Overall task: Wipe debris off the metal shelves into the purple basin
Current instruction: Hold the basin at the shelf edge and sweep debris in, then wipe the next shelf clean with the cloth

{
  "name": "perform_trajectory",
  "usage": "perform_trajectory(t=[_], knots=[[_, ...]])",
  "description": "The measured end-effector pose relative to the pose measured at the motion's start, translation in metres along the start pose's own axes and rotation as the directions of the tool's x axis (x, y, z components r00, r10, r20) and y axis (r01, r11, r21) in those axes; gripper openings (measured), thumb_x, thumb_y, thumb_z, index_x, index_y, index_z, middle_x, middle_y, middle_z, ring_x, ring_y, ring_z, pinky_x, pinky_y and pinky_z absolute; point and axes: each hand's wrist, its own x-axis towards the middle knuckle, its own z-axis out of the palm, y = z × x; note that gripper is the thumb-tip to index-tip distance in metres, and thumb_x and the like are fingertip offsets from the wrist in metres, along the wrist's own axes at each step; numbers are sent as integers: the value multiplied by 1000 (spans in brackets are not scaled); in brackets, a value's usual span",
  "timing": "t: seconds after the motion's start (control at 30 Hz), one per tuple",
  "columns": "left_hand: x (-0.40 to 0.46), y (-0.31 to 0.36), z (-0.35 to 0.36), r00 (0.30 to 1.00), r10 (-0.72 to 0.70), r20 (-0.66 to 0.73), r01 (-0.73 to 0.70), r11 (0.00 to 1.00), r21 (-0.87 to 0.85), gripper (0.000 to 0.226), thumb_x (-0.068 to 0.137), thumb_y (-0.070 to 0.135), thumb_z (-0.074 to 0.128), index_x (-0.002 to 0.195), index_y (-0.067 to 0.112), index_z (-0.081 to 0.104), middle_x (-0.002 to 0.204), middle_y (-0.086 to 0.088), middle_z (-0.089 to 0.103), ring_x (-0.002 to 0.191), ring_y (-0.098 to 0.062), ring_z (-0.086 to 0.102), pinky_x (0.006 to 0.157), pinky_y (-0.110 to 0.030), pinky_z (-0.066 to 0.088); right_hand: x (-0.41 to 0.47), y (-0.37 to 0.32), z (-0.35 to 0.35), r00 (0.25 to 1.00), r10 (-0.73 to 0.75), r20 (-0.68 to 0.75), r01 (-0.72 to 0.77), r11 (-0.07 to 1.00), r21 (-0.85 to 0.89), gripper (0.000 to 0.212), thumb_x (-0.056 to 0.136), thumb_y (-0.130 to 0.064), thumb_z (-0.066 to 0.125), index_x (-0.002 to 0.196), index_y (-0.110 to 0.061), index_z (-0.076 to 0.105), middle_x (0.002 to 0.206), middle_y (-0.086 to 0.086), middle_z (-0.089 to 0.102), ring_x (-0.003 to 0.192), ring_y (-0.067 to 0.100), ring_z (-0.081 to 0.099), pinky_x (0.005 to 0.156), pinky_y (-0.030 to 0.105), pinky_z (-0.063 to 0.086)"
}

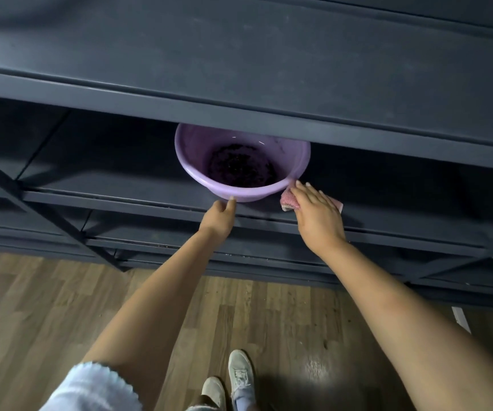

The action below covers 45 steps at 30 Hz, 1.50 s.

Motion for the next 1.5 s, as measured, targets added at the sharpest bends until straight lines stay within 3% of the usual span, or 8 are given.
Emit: perform_trajectory(t=[0.2, 0.33, 0.87, 1.0, 1.13, 1.27, 1.33, 1.5], knots=[[-23, -46, 13, 933, 337, 127, -342, 717, 607, 37, 102, 33, 34, 123, 5, 47, 137, -11, 46, 123, -30, 43, 94, -35, 36, -35, -17, 19, 1000, 14, 27, -14, 1000, -3, 52, 99, -10, 36, 149, -17, 23, 156, -4, 22, 145, 14, 18, 116, 26, 7], [-34, -77, 27, 906, 323, 271, -408, 503, 762, 50, 103, 32, 28, 147, 7, 27, 159, -12, 15, 147, -24, 11, 119, -35, 7, -68, -20, 41, 993, -12, 118, 15, 999, -28, 54, 100, -9, 37, 150, -18, 19, 157, -4, 15, 145, 13, 13, 114, 23, -1], [35, -182, 132, 921, 200, 334, -388, 414, 823, 57, 105, 36, 20, 153, 6, 8, 160, -12, 5, 148, -23, 1, 118, -34, -3, -96, 63, 204, 993, 32, 114, -30, 999, -15, 52, 85, -5, 64, 135, -8, 50, 140, 6, 50, 128, 24, 49, 108, 37, 24], [98, -213, 191, 858, 328, 396, -489, 285, 824, 59, 104, 37, 14, 152, 5, 3, 160, -13, -4, 147, -24, -8, 116, -36, -11, -71, 113, 271, 1000, -6, 15, 7, 998, -56, 61, 67, -1, 80, 125, -6, 60, 127, 8, 61, 114, 24, 61, 100, 41, 37], [176, -223, 244, 734, 536, 417, -566, 144, 812, 87, 79, 49, -21, 151, 5, 1, 157, -8, -9, 147, -24, -10, 111, -36, -18, -23, 167, 327, 984, -60, -169, 41, 993, -115, 43, 74, -3, 63, 117, -2, 64, 120, 10, 65, 109, 26, 64, 94, 46, 46], [236, -230, 281, 666, 658, 352, -597, 187, 780, 77, 92, 54, 18, 130, -1, 56, 139, -18, 50, 134, -29, 43, 116, -40, 21, -3, 209, 389, 974, 8, -225, -27, 996, -84, 45, 81, -17, 49, 121, -1, 61, 122, 12, 64, 112, 30, 62, 98, 48, 38], [253, -239, 292, 629, 703, 332, -604, 173, 778, 73, 92, 55, 26, 124, -1, 60, 131, -18, 57, 127, -30, 51, 111, -40, 31, -1, 218, 411, 960, 63, -273, -78, 996, -44, 50, 84, -29, 42, 124, -5, 60, 124, 10, 63, 114, 27, 61, 101, 44, 37], [252, -242, 292, 614, 738, 279, -569, 169, 805, 89, 90, 61, 1, 142, -2, 38, 149, -17, 38, 143, -27, 27, 117, -36, 6, 0, 221, 416, 951, 111, -289, -98, 993, 58, 54, 87, -39, 41, 132, -11, 54, 133, 6, 57, 124, 21, 53, 108, 30, 27]])
